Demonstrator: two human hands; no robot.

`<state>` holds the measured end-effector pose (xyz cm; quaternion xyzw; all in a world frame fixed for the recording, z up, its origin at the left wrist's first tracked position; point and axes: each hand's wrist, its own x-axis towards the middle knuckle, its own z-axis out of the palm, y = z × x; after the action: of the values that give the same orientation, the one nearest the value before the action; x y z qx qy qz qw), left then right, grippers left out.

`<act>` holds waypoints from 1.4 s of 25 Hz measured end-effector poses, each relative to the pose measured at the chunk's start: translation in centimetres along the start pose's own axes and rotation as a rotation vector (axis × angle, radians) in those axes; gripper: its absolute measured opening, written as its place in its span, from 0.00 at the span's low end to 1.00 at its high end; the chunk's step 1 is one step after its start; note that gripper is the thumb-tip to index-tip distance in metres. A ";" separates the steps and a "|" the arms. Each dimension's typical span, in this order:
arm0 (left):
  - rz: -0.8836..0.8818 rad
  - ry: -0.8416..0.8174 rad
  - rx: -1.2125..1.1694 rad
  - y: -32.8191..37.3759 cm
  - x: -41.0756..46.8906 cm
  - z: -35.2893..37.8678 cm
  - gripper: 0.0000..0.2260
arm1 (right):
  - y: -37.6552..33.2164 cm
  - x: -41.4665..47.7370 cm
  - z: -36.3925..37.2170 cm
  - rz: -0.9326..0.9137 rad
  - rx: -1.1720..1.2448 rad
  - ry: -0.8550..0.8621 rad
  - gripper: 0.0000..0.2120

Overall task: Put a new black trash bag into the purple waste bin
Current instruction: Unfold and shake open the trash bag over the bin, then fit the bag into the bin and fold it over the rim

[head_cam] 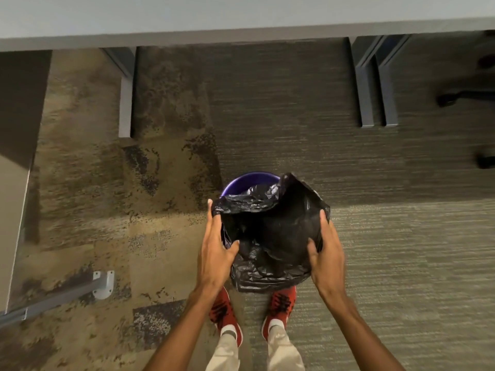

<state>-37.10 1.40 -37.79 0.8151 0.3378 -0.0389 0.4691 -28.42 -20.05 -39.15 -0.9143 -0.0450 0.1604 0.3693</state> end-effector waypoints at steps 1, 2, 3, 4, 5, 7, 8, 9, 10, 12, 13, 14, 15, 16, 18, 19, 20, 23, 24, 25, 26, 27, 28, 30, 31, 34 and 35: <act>-0.003 0.025 0.018 -0.3 0.5 0.2 0.39 | 0.0 0.6 0.2 0.016 0.004 0.003 0.36; -0.004 0.046 0.030 -0.6 1.1 0.4 0.39 | 0.1 1.3 0.5 0.029 0.008 0.001 0.37; -0.008 0.064 0.037 -1.1 1.8 0.6 0.40 | 0.2 2.0 0.7 0.036 0.007 -0.007 0.38; -0.016 0.073 0.045 -1.7 2.4 0.8 0.41 | 0.4 2.6 1.0 0.037 0.004 -0.021 0.38; -0.033 0.076 0.048 -2.4 3.0 1.0 0.42 | 0.5 3.3 1.4 0.037 -0.001 -0.039 0.39; -0.134 0.086 0.005 -3.7 4.1 1.5 0.43 | 1.1 4.6 2.3 0.042 -0.009 -0.072 0.41; -0.209 0.097 -0.038 -4.2 4.7 1.8 0.43 | 1.5 5.3 2.8 0.047 -0.010 -0.077 0.41; -0.268 0.107 -0.077 -4.7 5.3 2.1 0.43 | 1.9 5.9 3.2 0.052 -0.011 -0.075 0.42; -0.294 0.116 -0.103 -5.2 5.9 2.3 0.43 | 2.4 6.6 3.5 0.061 -0.009 -0.073 0.42; -0.288 0.124 -0.123 -6.4 6.9 3.0 0.41 | 3.3 7.7 4.1 0.076 0.005 -0.070 0.43; -0.276 0.128 -0.131 -6.9 7.3 3.4 0.40 | 3.8 8.2 4.3 0.083 0.015 -0.061 0.43; -0.265 0.128 -0.142 -7.3 7.7 3.7 0.39 | 4.2 8.7 4.3 0.095 0.025 -0.044 0.43; -0.254 0.127 -0.156 -7.7 7.9 4.1 0.39 | 4.7 9.0 4.3 0.107 0.035 -0.018 0.44; -0.239 0.128 -0.171 -7.9 8.1 4.5 0.39 | 5.0 9.3 4.1 0.115 0.042 0.012 0.44; -0.209 0.138 -0.205 -8.2 8.1 4.9 0.39 | 5.3 9.5 3.7 0.124 0.052 0.054 0.45; -0.190 0.146 -0.213 -8.2 8.0 5.0 0.39 | 5.2 9.4 3.5 0.126 0.053 0.054 0.45; -0.163 0.154 -0.201 -8.2 7.9 5.0 0.39 | 5.0 9.3 3.5 0.125 0.051 0.038 0.45; -0.039 0.227 -0.087 -8.4 7.0 5.2 0.31 | 4.5 8.5 4.1 0.082 0.039 -0.025 0.46; -0.019 0.260 -0.060 -8.6 6.7 5.3 0.26 | 4.7 8.3 4.6 0.064 0.028 -0.042 0.46; -0.020 0.279 -0.037 -9.1 6.6 5.6 0.20 | 4.9 8.3 5.0 0.053 0.015 -0.068 0.44; -0.037 0.275 -0.019 -9.9 6.5 5.8 0.15 | 5.3 8.2 5.5 0.056 0.005 -0.108 0.41; -0.075 0.255 -0.020 -10.7 6.6 6.1 0.10 | 5.7 8.1 5.9 0.078 0.013 -0.155 0.36; -0.140 0.230 -0.055 -11.4 6.9 6.3 0.07 | 6.1 8.0 6.2 0.118 0.045 -0.189 0.30; -0.295 0.207 -0.161 -12.8 7.3 6.7 0.10 | 7.3 7.5 6.9 0.207 0.131 -0.187 0.19; -0.367 0.197 -0.191 -13.1 7.4 6.8 0.12 | 7.8 7.2 7.3 0.266 0.179 -0.170 0.18; -0.497 0.112 -0.284 -13.8 7.5 7.3 0.26 | 9.6 6.5 8.1 0.449 0.389 -0.208 0.28; -0.514 0.076 -0.314 -13.9 7.4 7.5 0.31 | 10.2 6.3 8.4 0.494 0.456 -0.244 0.34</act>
<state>-37.64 3.91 -55.06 0.6214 0.5522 -0.0730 0.5510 -25.57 -20.62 -53.44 -0.7656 0.1705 0.3587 0.5060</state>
